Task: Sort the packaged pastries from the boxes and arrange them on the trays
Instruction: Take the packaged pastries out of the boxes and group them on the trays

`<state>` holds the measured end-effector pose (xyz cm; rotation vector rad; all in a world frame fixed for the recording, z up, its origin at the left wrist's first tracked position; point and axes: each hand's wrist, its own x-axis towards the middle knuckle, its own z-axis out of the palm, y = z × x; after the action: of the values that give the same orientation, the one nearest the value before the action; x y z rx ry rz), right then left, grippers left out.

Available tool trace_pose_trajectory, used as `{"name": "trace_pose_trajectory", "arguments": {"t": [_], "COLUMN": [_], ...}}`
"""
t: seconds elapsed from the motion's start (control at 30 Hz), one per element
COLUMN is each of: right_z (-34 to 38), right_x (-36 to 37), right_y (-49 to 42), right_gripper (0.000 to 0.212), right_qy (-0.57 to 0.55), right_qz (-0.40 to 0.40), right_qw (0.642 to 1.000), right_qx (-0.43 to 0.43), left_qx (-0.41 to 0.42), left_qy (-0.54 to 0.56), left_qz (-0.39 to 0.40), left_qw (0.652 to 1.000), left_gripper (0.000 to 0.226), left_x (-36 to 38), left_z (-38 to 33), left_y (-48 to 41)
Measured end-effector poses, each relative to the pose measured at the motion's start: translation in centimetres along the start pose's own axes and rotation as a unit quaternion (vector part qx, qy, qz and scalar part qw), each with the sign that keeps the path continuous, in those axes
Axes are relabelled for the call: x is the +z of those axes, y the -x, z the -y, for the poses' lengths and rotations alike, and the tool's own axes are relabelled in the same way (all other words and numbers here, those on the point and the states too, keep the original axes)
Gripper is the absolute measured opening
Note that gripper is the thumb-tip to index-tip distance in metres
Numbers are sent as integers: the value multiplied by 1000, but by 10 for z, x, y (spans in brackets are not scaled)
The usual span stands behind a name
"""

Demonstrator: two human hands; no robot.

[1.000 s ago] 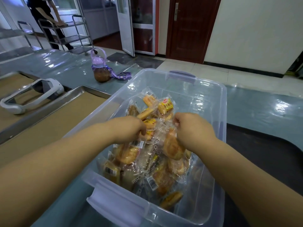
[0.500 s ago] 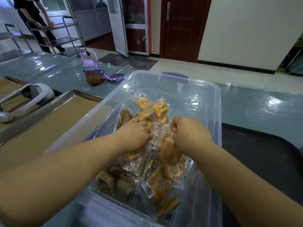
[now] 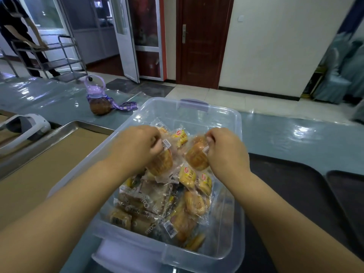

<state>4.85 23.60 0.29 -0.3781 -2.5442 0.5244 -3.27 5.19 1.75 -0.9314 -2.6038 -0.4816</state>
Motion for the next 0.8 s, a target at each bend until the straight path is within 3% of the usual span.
{"name": "trace_pose_trajectory", "arguments": {"t": [0.17,0.33,0.6,0.8], "right_z": [-7,-26,-96,-168], "right_x": [-38,-88,-154,-172], "right_y": [14,29,77,125], "right_gripper": [16,16,11,14], "right_qy": [-70,-137,-194,-191], "right_qz": [-174,-242,-261,-160], "right_qw": [982,960,933,939], "right_qx": [-38,32,154,237], "left_qx": [37,64,59,39], "left_qy": [82,157,201,183], "left_qz": [-116,-185,-119,-3], "left_qw": [989,968,970,982], "left_gripper": [13,11,8,10], "left_x": [-37,-61,-53,-11], "left_z": [-36,-83,-184,-260], "left_y": [4,-1,-2,13]}}
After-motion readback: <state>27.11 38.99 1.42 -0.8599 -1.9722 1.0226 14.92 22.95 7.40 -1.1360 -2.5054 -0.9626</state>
